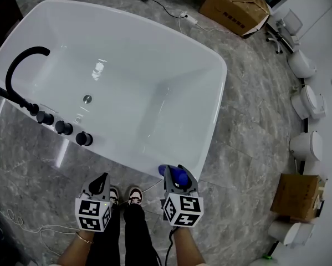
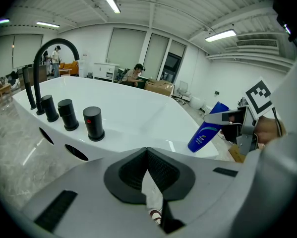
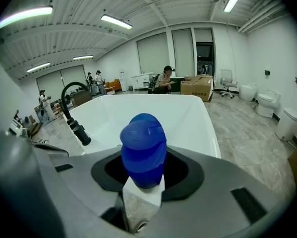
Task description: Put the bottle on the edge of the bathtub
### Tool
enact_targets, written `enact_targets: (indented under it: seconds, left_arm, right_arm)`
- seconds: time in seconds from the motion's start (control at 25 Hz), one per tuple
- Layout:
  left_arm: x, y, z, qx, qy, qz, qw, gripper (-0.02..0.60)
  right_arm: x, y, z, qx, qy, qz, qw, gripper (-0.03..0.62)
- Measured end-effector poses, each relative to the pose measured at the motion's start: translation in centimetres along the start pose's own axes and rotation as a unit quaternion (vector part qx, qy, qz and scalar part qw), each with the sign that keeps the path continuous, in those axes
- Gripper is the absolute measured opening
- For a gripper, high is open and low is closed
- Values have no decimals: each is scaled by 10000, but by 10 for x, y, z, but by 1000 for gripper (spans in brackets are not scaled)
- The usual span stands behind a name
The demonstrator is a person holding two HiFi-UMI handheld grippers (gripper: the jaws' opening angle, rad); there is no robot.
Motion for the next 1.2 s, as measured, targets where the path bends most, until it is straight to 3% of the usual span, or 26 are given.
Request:
enact_targets:
  seconds: [1.2]
  left_arm:
    - [6, -3, 15, -15, 132, 75, 9999, 11]
  right_arm:
    - [4, 17, 6, 404, -302, 233, 9985, 183]
Point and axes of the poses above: the fingertips, and each gripper's own axes: x backward along the fingers, y to its left, z out of its underside, the point moved 6 cm from there along x, backward along the fingers, and after that the axes turned 13 degrees about -z, right-handed, at the moved point
